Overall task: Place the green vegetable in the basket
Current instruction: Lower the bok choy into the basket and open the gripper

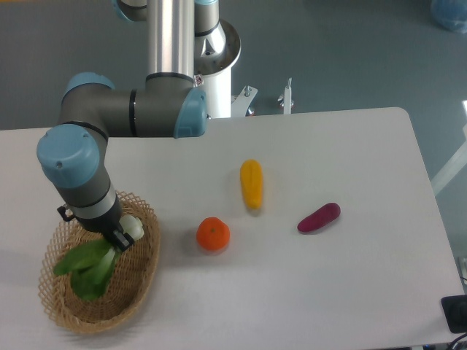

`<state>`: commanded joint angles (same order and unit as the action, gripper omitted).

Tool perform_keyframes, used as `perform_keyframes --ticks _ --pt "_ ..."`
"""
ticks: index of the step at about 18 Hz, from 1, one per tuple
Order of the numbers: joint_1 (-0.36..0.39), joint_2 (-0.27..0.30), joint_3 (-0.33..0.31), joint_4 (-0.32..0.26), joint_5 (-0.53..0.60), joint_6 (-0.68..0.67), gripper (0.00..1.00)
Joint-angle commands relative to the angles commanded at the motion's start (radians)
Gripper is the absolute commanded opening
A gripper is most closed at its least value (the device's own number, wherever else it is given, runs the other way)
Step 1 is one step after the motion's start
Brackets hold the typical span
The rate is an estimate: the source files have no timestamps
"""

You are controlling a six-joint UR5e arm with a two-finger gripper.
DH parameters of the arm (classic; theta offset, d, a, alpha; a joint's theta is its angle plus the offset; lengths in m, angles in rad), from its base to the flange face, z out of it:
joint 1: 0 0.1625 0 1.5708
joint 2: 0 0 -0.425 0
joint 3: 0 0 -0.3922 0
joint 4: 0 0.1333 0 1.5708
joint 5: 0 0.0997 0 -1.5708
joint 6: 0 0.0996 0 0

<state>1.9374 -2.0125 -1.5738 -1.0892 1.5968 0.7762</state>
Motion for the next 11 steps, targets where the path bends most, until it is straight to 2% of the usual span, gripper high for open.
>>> perform_keyframes --ticks 2,3,9,11 --pt "0.0 -0.002 -0.002 0.005 0.021 0.0 0.95" --pt "0.0 0.0 -0.002 0.005 0.025 0.0 1.0" --pt "0.003 0.006 0.014 0.008 0.051 0.0 1.0" --pt "0.038 0.006 0.015 0.011 0.052 0.008 1.0"
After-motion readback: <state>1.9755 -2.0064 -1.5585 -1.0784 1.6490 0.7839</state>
